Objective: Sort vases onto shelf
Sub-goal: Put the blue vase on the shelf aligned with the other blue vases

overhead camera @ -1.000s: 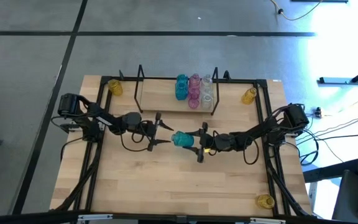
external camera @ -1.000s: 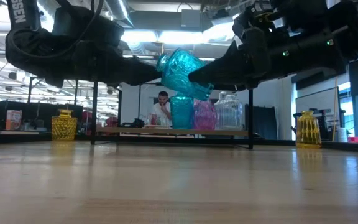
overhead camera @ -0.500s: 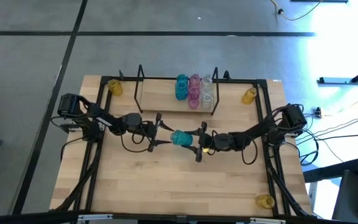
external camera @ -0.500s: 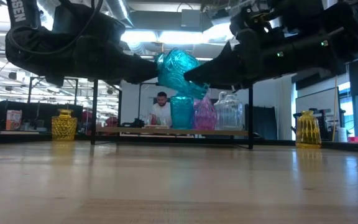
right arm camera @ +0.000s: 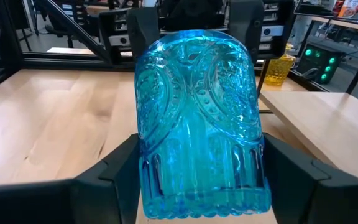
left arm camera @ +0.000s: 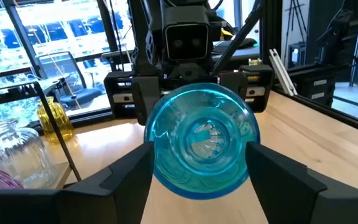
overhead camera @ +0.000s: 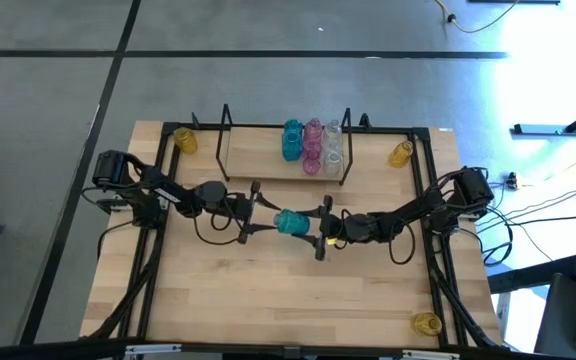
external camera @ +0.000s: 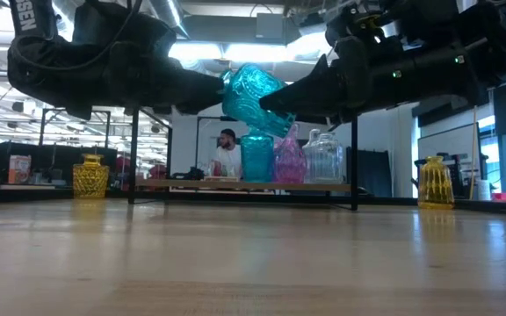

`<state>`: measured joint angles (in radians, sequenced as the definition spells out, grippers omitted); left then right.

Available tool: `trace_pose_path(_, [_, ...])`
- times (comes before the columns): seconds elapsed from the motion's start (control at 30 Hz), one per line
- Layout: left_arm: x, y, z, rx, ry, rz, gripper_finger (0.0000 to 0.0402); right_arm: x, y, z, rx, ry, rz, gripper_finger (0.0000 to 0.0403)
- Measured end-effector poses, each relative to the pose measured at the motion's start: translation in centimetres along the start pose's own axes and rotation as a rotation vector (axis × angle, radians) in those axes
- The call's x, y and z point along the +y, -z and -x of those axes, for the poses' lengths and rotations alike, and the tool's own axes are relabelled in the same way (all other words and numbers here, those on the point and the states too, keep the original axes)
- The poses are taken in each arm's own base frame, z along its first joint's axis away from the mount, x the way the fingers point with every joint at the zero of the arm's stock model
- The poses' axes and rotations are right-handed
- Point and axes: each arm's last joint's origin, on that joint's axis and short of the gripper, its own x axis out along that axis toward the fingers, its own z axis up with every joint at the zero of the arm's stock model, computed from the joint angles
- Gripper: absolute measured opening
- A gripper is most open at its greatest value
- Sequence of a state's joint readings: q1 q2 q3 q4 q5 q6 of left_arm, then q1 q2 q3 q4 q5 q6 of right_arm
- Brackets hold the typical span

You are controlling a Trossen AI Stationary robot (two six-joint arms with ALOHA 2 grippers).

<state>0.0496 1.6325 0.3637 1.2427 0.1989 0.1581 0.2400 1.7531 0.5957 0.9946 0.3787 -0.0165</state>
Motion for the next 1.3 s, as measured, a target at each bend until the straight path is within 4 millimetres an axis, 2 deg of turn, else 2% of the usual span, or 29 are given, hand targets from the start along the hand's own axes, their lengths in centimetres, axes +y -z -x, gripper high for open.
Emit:
trace_pose_path(0.3, [0.1,-0.3,-0.8,0.020,0.031,0.026,0.0206,0.0,0.1,0.1,0.008,0.003,0.003,0.0237])
trace_pose_path(0.63, [0.2,-0.3,-1.0,0.036,0.029,0.024,0.0181,0.0,0.2,0.1,0.016,0.014,0.004,0.0238])
trace_pose_path(1.0, [0.2,-0.1,-1.1,0.062,0.006,0.030,0.0153,-0.1,-0.1,0.0,0.008,0.023,-0.031,0.0347])
trace_pose_path(1.3, [0.9,0.1,-0.9,0.100,-0.063,0.002,0.0151,-0.1,0.1,0.1,0.041,0.030,-0.020,0.0366])
